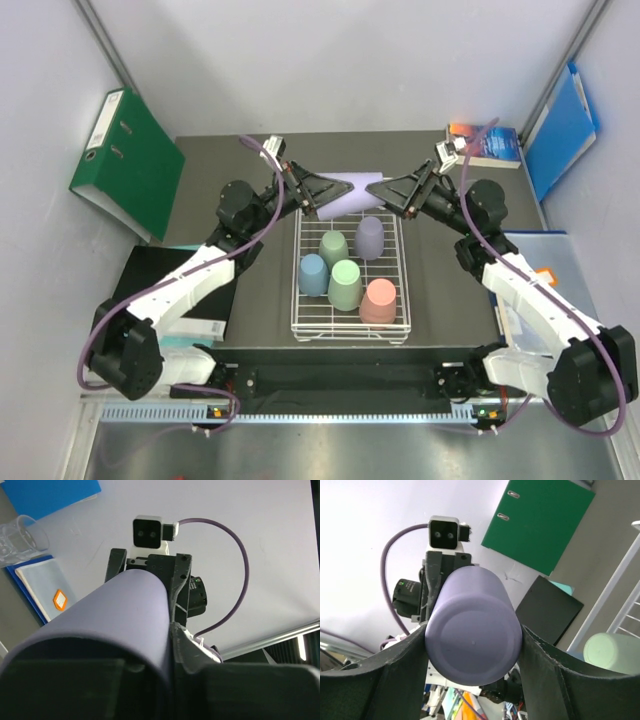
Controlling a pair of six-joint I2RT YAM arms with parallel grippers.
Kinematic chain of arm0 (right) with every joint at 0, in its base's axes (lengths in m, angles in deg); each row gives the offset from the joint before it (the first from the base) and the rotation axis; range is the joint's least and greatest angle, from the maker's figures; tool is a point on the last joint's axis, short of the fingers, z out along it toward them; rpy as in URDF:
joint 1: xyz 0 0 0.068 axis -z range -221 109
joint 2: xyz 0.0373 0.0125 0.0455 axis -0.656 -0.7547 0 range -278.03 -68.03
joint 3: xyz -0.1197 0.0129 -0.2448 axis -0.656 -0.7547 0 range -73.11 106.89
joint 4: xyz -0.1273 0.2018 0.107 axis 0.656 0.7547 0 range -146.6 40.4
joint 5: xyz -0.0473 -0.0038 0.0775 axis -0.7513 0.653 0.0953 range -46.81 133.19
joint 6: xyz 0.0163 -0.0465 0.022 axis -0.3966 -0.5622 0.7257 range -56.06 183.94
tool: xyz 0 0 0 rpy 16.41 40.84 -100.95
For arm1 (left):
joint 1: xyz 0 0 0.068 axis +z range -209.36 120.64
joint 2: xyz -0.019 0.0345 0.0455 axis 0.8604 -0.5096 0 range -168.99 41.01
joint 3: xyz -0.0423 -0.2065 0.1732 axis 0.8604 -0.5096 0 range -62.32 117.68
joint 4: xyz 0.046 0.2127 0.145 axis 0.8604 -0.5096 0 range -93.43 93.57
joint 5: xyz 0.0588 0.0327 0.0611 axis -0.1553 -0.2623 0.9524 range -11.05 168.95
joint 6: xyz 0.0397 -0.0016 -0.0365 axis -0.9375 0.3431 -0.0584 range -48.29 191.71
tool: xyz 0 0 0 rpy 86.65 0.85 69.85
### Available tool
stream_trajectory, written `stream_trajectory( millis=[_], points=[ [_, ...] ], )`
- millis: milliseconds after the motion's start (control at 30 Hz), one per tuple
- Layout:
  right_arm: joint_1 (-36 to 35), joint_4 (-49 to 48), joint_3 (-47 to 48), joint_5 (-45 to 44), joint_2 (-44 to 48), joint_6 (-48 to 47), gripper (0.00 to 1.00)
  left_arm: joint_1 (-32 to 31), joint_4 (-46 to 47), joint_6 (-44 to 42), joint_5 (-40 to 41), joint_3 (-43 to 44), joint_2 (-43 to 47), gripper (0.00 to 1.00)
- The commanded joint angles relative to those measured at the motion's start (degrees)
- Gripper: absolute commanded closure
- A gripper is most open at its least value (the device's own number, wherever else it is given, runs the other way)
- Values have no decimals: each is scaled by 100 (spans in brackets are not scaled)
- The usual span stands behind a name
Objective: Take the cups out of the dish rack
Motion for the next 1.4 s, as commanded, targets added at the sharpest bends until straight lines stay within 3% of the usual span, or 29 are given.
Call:
stream_trajectory(
  millis=[0, 67, 100, 133, 200, 300, 467, 500, 600, 733, 833, 1067, 1367],
  points=[
    [-193, 867, 515, -17, 260, -938, 86, -97, -429, -692, -49, 441, 181, 100],
    [-193, 1606, 866, -264, 453, -1441, 62, -36, -956, -1009, 118, 713, 260, 100],
    [-193, 2410, 989, -596, 507, -1878, 39, 0, -1672, -1367, 206, 836, 313, 100],
    [-193, 2740, 1243, -791, 568, -2074, 31, 43, -2036, -1562, 337, 1133, 331, 100],
    [-193, 3853, 1517, -1491, 665, -2600, 16, 184, -3245, -2167, 697, 1739, 235, 100],
    [-184, 4823, 2088, -2563, 630, -3102, 9, 465, -4906, -2811, 1312, 2652, -116, 100],
    [-193, 6275, 2581, -3630, 464, -3456, 6, 861, -6853, -3645, 2770, 4096, -1090, 100],
    [-184, 6372, 2599, -3945, 437, -3465, 6, 905, -7204, -3778, 3565, 4681, -1293, 100],
    [-193, 6855, 2748, -4438, 305, -3509, 7, 1019, -8427, -4358, 4841, 5902, -2233, 100],
    [-210, 7357, 3038, -4800, 77, -3693, 8, 1160, -9755, -4921, 5733, 7567, -3648, 100],
    [-219, 7498, 3073, -4976, -3, -3807, 8, 1300, -10204, -5194, 5657, 8491, -4580, 100],
    [-219, 7718, 3214, -4976, -372, -3869, 8, 1837, -10319, -5098, 4803, 8668, -5679, 100],
    [-219, 7648, 3162, -4836, -583, -3931, 8, 1837, -9836, -5106, 4637, 8062, -5795, 100]
  ],
)
